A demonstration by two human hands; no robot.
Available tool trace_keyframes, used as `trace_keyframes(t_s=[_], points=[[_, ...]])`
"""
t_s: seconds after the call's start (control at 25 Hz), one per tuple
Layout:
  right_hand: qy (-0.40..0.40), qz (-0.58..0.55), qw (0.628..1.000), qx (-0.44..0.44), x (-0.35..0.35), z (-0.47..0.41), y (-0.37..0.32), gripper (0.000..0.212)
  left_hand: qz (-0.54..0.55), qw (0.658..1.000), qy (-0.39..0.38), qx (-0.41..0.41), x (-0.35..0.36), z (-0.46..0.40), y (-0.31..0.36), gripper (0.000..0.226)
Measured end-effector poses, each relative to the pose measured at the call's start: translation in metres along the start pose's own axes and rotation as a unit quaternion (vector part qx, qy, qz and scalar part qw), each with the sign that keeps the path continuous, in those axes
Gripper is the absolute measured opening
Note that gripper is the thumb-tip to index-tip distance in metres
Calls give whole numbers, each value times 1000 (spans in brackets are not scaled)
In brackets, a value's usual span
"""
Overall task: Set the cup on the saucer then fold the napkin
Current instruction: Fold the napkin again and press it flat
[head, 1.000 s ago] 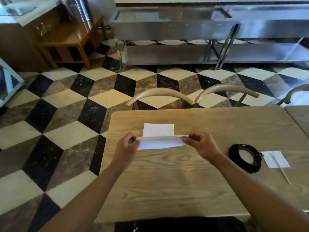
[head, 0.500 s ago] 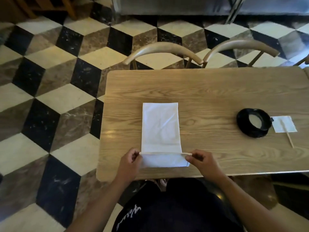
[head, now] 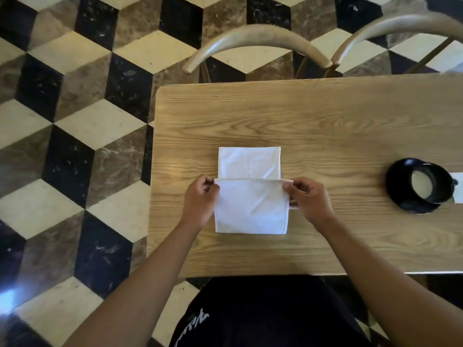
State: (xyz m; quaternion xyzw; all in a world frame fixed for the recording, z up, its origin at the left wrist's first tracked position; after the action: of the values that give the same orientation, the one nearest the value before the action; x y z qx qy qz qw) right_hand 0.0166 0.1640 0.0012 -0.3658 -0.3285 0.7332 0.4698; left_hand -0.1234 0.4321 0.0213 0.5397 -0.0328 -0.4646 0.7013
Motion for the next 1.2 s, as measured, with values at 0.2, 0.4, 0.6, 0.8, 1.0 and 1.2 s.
trace_keyframes(t_s=[0.2,0.4,0.6,0.8,1.0,1.2], points=[[9,4,1000,17,14,-50,-18,12,-47,999,8,9,21,-46,20,8],[14,20,999,33,29,-82,-20,12,-108,993,38,29,30,-76,25,8],[45,48,997,43,34,-103,-21,12,-113,991,70,1,32,-96,26,9],[99,117,988,20,29,-111,-25,17,-128,989,78,5,38,-104,30,9],[120,160,980,5,27,-114,-29,20,-138,986,89,-2,41,-110,30,7],[135,202,969,-33,27,-121,-35,22,-156,981,111,18,40,-116,25,7]])
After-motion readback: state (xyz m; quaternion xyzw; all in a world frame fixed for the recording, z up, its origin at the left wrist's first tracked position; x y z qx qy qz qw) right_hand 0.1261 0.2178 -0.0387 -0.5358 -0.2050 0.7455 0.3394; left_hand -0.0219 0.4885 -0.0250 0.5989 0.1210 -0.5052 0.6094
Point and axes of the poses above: each hand's wrist, its own z-axis away from the middle knuckle, its own x-axis out of the palm, y = z × x, the point moved 7 cm from there along -z, towards the middle knuckle, and after that the axes turned 10 degrees about y, right-handed, at the moved point
